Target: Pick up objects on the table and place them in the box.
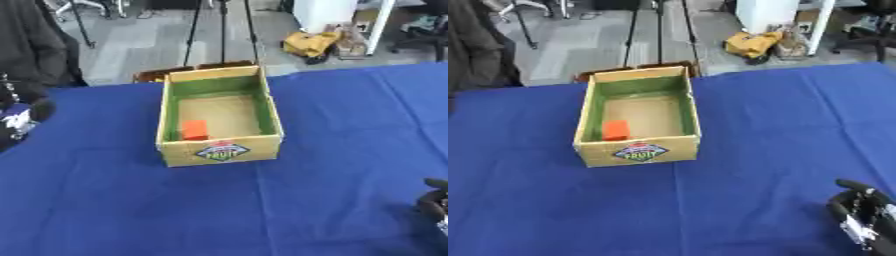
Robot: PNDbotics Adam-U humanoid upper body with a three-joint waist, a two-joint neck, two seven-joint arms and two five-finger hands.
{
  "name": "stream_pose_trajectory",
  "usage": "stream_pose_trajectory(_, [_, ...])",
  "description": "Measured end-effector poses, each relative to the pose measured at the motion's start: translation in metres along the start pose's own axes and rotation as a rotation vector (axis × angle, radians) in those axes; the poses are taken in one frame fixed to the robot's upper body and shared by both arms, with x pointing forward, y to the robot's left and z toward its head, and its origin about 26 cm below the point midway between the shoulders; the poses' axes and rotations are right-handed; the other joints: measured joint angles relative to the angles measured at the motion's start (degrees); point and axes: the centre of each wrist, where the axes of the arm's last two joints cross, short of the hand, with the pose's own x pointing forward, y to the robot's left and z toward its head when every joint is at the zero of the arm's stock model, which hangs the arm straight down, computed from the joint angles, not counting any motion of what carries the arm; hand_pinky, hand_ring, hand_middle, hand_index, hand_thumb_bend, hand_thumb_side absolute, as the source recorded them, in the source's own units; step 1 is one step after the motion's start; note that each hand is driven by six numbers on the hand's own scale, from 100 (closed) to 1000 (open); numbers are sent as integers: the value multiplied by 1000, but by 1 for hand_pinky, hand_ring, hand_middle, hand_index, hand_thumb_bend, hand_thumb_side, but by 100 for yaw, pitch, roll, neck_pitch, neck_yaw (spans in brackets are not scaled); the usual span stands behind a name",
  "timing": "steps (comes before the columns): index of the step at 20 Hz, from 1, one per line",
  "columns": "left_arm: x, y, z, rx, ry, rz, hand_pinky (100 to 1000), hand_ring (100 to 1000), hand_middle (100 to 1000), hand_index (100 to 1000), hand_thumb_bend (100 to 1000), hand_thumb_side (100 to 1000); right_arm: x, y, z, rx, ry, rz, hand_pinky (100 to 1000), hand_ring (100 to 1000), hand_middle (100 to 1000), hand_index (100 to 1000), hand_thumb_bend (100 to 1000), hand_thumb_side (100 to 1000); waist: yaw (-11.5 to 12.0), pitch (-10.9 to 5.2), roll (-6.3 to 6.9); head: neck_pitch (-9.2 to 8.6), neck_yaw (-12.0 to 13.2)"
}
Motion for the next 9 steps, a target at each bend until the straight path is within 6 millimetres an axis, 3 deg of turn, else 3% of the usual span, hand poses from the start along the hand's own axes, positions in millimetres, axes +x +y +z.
stream_pose_trajectory(9, [-8, 1, 11, 27, 32, 20, 573, 572, 629, 883, 1000, 633, 0, 0, 0, -1, -1, -4, 792, 579, 557, 814, 539, 455, 54, 0, -43, 1, -4])
